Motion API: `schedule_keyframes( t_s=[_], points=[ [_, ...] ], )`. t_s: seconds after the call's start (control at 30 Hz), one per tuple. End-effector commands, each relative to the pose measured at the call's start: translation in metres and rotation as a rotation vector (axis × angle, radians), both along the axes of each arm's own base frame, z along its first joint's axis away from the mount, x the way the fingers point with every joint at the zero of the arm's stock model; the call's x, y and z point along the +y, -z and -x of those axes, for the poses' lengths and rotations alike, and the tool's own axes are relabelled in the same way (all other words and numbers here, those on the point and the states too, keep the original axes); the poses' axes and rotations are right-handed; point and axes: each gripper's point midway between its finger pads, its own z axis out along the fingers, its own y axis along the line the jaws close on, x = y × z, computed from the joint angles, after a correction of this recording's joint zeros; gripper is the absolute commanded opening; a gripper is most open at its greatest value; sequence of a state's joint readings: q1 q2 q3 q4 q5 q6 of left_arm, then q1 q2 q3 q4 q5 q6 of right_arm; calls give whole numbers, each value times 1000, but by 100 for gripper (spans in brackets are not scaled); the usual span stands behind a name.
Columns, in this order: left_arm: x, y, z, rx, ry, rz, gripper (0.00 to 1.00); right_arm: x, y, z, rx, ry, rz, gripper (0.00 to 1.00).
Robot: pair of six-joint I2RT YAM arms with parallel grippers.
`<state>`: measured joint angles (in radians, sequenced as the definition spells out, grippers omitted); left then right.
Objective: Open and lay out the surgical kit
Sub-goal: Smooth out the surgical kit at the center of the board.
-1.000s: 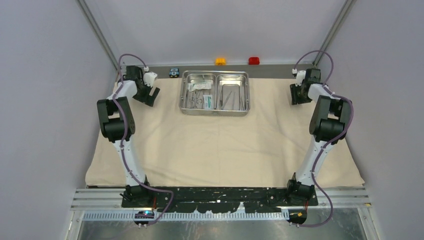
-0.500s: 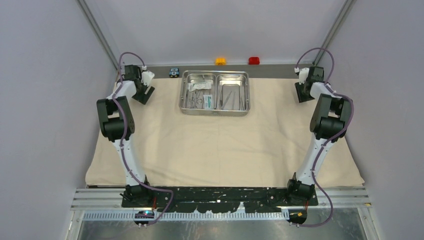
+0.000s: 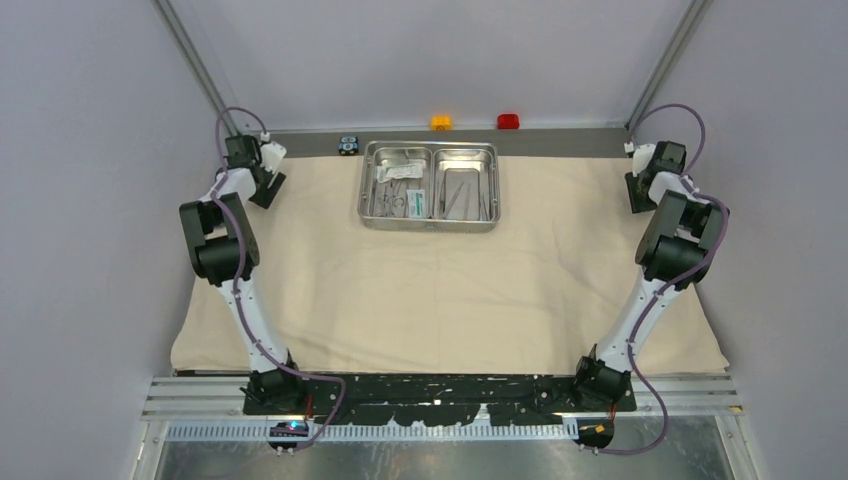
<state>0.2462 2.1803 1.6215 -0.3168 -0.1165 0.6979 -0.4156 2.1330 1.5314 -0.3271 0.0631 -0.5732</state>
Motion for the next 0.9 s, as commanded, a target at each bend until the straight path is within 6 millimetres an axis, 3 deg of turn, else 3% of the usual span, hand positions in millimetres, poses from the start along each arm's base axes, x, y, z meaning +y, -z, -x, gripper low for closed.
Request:
schedule_keyframes(
  t_s=[0.0,0.07,0.23,0.33,0.37,0.43,0.53,0.63,0.73,0.87],
  points=[
    [35,75,67,264,-98,-6,76,-4,40,37,165,41,-27,38],
    [32,66,63,221,-114,36,76,4,26,33,129,41,-72,39],
    [11,19,53,82,-151,204,82,34,-39,23,-52,16,-195,41],
    [-17,-18,52,2,-105,336,84,63,-69,34,-120,-24,-289,43],
    [-26,-35,53,-31,-86,368,85,74,-75,41,-129,-41,-316,43],
    [-44,-51,65,-48,-52,430,86,93,-82,57,-126,-82,-353,44],
    [-69,-65,91,-29,11,499,88,119,-78,88,-85,-146,-393,45],
    [-91,-60,124,46,80,537,88,142,-63,121,-18,-221,-399,45],
    [-103,-41,157,136,129,524,88,159,-38,151,55,-269,-393,45],
    [-103,-10,181,212,152,467,88,167,-11,168,93,-294,-380,45]
  ],
)
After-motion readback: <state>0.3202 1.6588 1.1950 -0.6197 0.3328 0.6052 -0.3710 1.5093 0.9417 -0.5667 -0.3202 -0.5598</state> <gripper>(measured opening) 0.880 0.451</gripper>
